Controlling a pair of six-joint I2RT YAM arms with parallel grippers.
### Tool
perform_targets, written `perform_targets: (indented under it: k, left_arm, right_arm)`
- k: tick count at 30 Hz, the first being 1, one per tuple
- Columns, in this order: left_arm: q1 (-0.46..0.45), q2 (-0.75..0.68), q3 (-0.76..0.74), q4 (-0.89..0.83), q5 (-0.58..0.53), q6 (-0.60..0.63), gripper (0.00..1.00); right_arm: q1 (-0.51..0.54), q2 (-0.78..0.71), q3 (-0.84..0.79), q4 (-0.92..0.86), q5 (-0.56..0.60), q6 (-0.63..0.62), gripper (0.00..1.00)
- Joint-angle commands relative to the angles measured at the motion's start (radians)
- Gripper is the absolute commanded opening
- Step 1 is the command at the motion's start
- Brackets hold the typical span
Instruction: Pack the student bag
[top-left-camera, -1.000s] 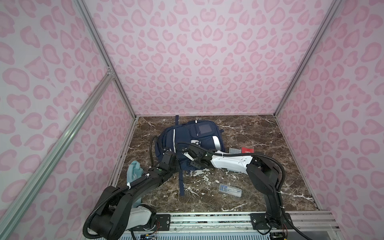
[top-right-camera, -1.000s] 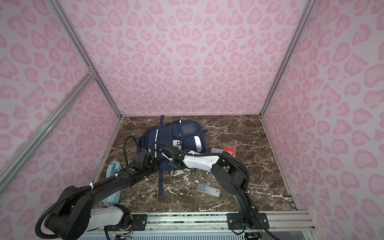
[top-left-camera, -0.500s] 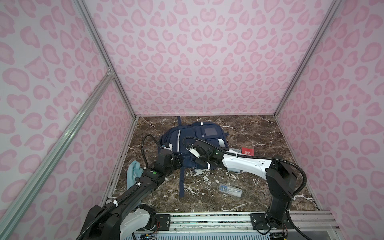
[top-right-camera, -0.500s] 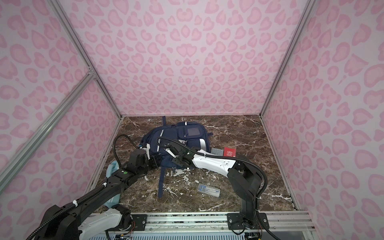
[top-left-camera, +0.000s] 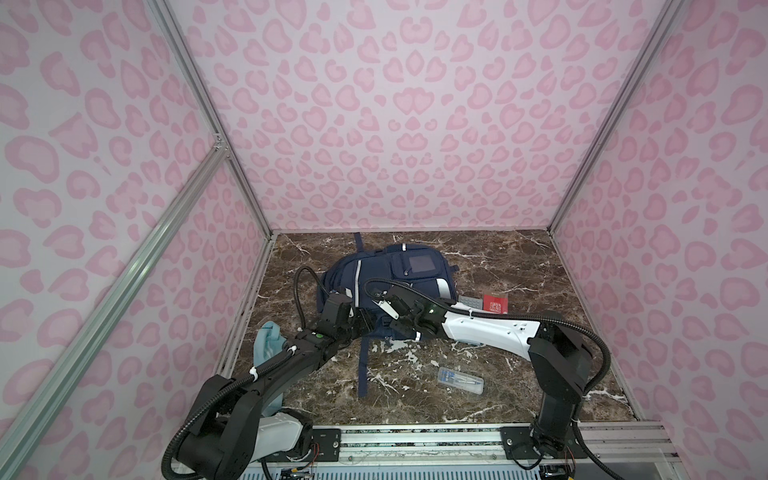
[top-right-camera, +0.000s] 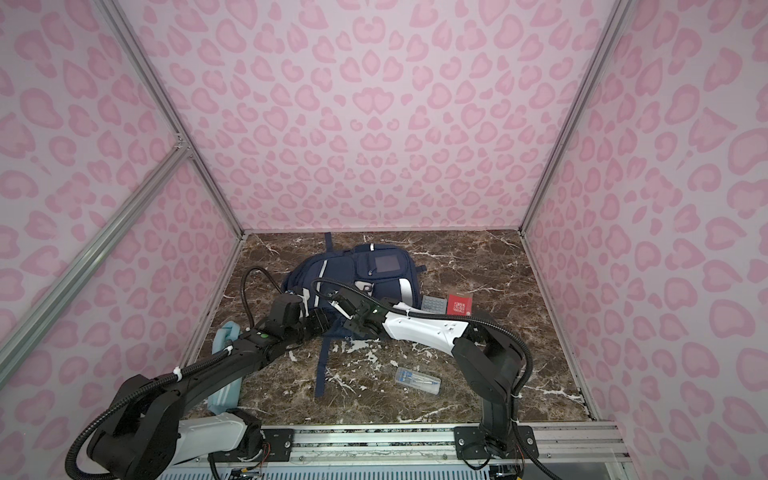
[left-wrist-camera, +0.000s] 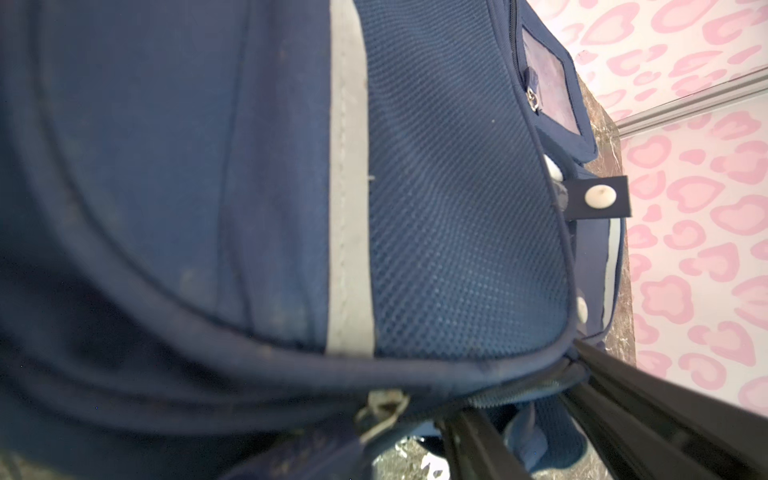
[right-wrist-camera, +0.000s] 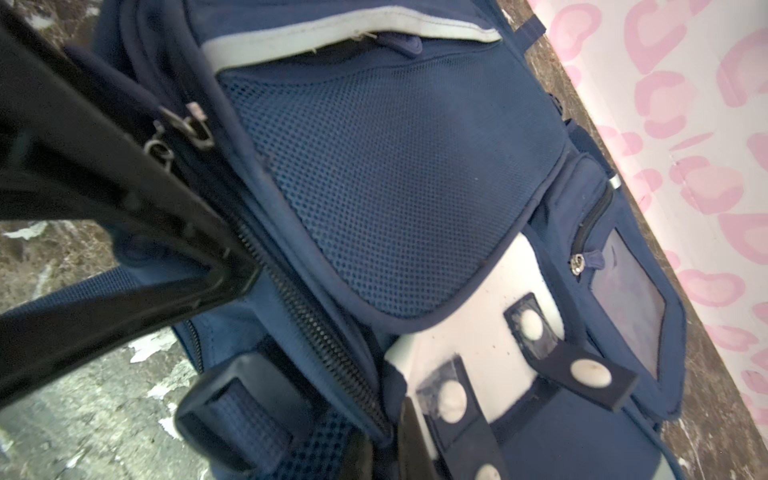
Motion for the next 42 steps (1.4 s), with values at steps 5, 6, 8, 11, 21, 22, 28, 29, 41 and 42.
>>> perform_targets:
  k: [5,6,8,11,21,22,28,29,41,42]
  left_arm:
    - [0.001,-0.006,0.02,-0.033,-0.045,0.01,0.61]
    - [0.001,-0.006,0.023,-0.049,-0.056,0.013,0.55]
    - [0.002,0.0,0.023,-0.089,-0.078,0.024,0.36]
    - [0.005,-0.001,0.004,-0.108,-0.102,0.039,0.08]
    - [0.083,-0.056,0.014,-0.284,-0.312,0.129,0.03]
    - [0.107,-0.068,0.01,-0.284,-0.303,0.132,0.03]
    - [0.137,-0.211,0.012,-0.34,-0.229,0.154,0.03]
    - [0.136,-0.244,0.007,-0.339,-0.189,0.15,0.03]
    - [0.03,-0.328,0.035,-0.329,0.064,0.076,0.03]
    - [0.018,-0.332,0.039,-0.329,0.07,0.07,0.03]
  right_arm:
    - [0.006,0.012,-0.021,0.062,-0.026,0.04,0.0]
    - [0.006,0.011,-0.025,0.067,-0.026,0.041,0.0]
    - [0.005,0.007,-0.035,0.071,-0.025,0.04,0.0]
    - [0.001,0.004,-0.043,0.066,-0.013,0.038,0.0]
    - [-0.046,-0.071,-0.106,0.084,-0.03,0.045,0.0]
    - [-0.058,-0.082,-0.115,0.086,-0.039,0.039,0.0]
    - [-0.15,-0.105,-0.161,0.069,-0.052,0.018,0.0]
    - [-0.166,-0.103,-0.162,0.079,-0.052,0.026,0.03]
    - [-0.056,-0.292,-0.29,0.281,-0.244,-0.038,1.0]
    - [-0.044,-0.3,-0.309,0.316,-0.273,-0.085,1.0]
